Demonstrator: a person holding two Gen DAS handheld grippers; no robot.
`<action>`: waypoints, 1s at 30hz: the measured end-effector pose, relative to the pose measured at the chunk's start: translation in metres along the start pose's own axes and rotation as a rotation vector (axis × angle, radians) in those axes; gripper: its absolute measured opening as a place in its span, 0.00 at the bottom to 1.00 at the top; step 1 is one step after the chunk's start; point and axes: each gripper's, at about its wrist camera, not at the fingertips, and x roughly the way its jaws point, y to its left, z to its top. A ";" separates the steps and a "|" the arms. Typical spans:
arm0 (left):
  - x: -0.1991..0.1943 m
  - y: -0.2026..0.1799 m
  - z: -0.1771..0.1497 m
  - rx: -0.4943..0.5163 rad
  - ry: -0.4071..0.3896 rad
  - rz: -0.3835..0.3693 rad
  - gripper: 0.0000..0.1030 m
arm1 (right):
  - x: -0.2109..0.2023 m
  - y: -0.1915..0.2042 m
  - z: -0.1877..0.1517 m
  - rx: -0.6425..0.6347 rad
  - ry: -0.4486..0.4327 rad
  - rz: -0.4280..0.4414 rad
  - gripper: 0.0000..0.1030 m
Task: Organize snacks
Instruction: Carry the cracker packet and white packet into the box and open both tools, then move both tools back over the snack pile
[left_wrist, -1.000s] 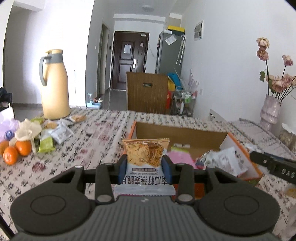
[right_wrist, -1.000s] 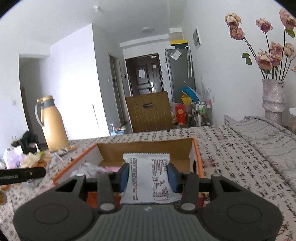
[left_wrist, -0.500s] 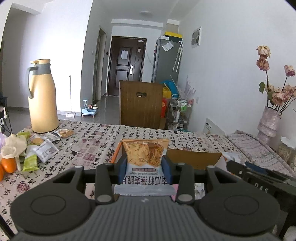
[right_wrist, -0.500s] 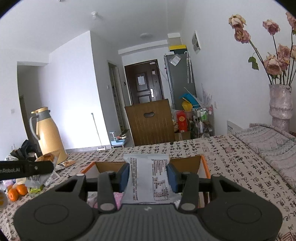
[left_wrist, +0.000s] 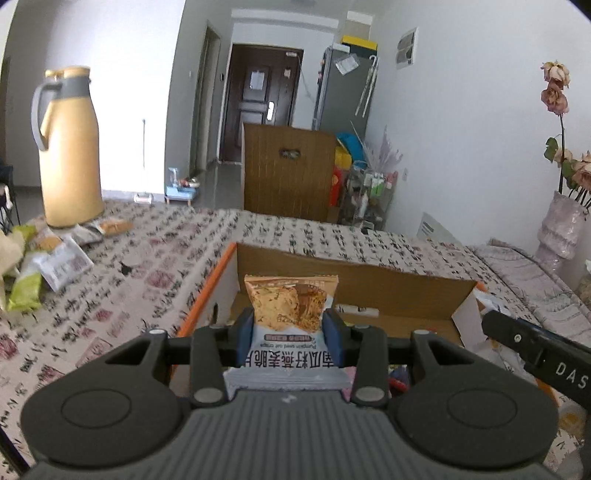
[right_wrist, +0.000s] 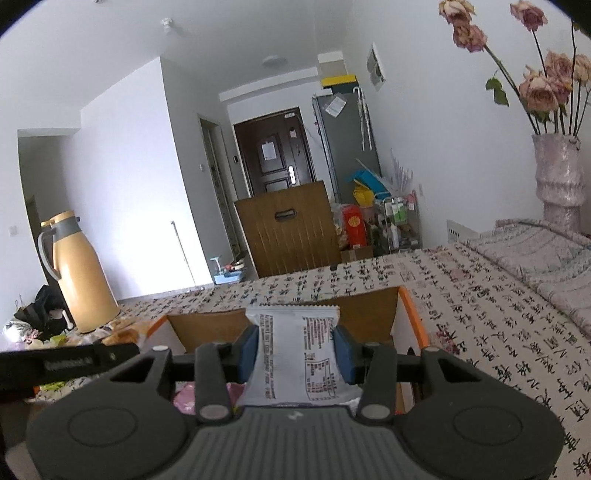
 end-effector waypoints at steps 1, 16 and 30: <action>0.000 0.002 0.000 -0.006 0.004 -0.006 0.39 | 0.001 0.001 -0.001 -0.005 0.004 -0.002 0.42; 0.006 0.004 -0.004 -0.011 0.027 -0.022 0.43 | 0.003 0.004 -0.008 -0.033 0.025 -0.030 0.46; -0.010 0.013 0.000 -0.060 -0.050 0.042 1.00 | -0.007 -0.002 -0.006 -0.010 -0.012 -0.078 1.00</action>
